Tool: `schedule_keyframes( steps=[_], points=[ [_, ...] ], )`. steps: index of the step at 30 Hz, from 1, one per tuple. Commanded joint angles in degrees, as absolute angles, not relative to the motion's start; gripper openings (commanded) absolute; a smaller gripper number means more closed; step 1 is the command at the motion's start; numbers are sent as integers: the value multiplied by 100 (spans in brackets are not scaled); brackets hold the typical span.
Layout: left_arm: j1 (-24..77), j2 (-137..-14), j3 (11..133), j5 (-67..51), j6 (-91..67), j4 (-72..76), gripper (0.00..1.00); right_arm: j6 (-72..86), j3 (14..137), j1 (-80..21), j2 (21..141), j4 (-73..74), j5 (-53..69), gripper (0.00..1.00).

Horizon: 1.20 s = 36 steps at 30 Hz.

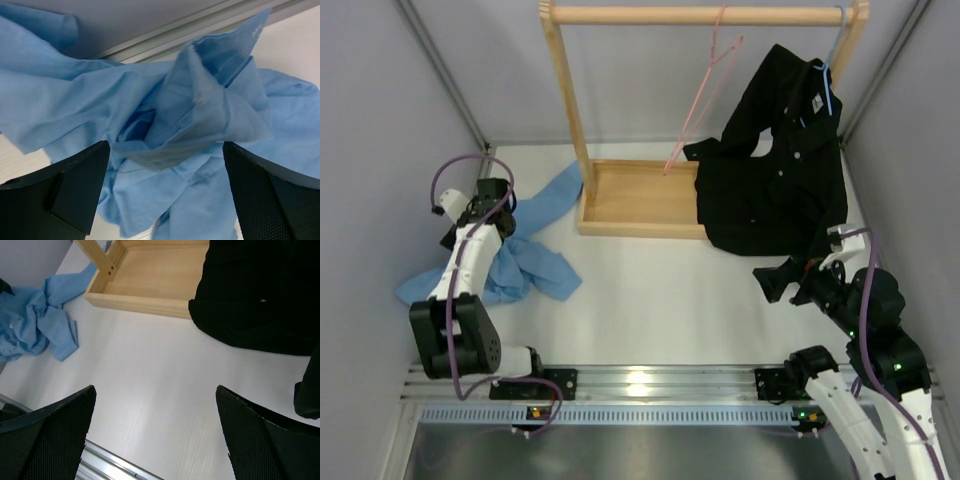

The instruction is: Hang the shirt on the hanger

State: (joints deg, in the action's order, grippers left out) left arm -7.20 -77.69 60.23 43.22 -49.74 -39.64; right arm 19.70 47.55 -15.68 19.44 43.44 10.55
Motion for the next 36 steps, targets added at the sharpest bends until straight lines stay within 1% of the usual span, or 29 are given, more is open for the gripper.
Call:
schedule_keyframes(
  steps=[1, 2, 4, 5, 6, 7, 9, 13, 14, 16, 17, 20, 21, 22, 23, 24, 25, 26, 27, 28, 29, 30, 31, 32, 35, 36],
  points=[
    [-870, -8191, 6328, 4289, -5001, -3393, 98, 2065, 4632, -1652, 1907, 3788, 1406, 99],
    [-905, -8331, 6319, 4272, -5010, -3306, 98, 2083, 4571, -1644, 1916, 3753, 1432, 99],
    [-923, -8454, 6345, 4158, -4966, -3261, 88, 2118, 4518, -1652, 1942, 3674, 1520, 99],
    [-923, -8490, 6363, 4070, -4922, -3226, 76, 2109, 4500, -1644, 1951, 3665, 1538, 99],
    [-923, -8525, 6355, 3991, -4844, -3121, 41, 2109, 4500, -1644, 1960, 3656, 1555, 99],
    [-914, -8517, 6354, 3938, -4825, -3085, 30, 2109, 4509, -1652, 1977, 3656, 1538, 99],
    [-923, -8447, 6346, 3754, -4537, -2876, 0, 2092, 4544, -1644, 1978, 3665, 1538, 99],
    [-800, -7999, 6337, 2814, -4184, -2856, 0, 2057, 4597, -1644, 1934, 3674, 1459, 99],
    [-687, -7624, 6293, 2612, -4114, -2839, 0, 2031, 4623, -1644, 1934, 3674, 1415, 100],
    [-90, -7139, 6057, 2567, -4025, -2804, 0, 1987, 4658, -1644, 1986, 3674, 1284, 99],
    [608, -6623, 5969, 2479, -3956, -2725, 0, 1925, 4702, -1652, 2004, 3700, 1205, 99],
    [1973, -5770, 5732, 2741, -3867, -2620, 0, 1837, 4833, -1652, 2135, 3744, 985, 99],
    [2882, -5600, 5678, 2968, -3945, -2610, 0, 1828, 4869, -1644, 2197, 3744, 863, 99],
    [3353, -5442, 5617, 3101, -3972, -2593, 0, 1811, 4895, -1652, 2223, 3753, 818, 99],
    [4236, -5214, 5529, 3277, -4042, -2593, 0, 1784, 4983, -1652, 2250, 3753, 730, 100],
    [4645, -5151, 5494, 3548, -4165, -2593, 0, 1775, 5036, -1644, 2294, 3779, 686, 99],
    [5076, -5124, 5467, 3699, -4236, -2593, 0, 1767, 5080, -1644, 2311, 3797, 659, 99],
    [5863, -5246, 5449, 3813, -4315, -2514, 0, 1732, 5193, -1652, 2338, 3814, 633, 100],
    [6254, -5369, 5458, 3893, -4350, -2453, 0, 1697, 5247, -1652, 2381, 3832, 607, 99],
    [6684, -5579, 5510, 4329, -4429, -2452, 0, 1679, 5299, -1652, 2399, 3867, 580, 99],
    [7567, -6025, 5563, 4733, -4525, -2452, 0, 1653, 5396, -1644, 2426, 3876, 554, 99],
    [7933, -6264, 5659, 5103, -4761, -2452, 0, 1626, 5431, -1644, 2461, 3893, 545, 100],
    [8224, -6502, 5695, 5515, -4894, -2452, 0, 1617, 5466, -1644, 2478, 3911, 571, 99],
    [8575, -6895, 5730, 5572, -5061, -2443, 0, 1600, 5458, -1652, 2496, 3911, 632, 99],
    [8745, -7486, 5783, 5520, -5405, -2330, 0, 1669, 5266, -1644, 2540, 3885, 1228, 99],
    [8754, -7593, 5766, 5424, -5344, -2233, 0, 1687, 5169, -1644, 2575, 3859, 1700, 99]
  ],
)
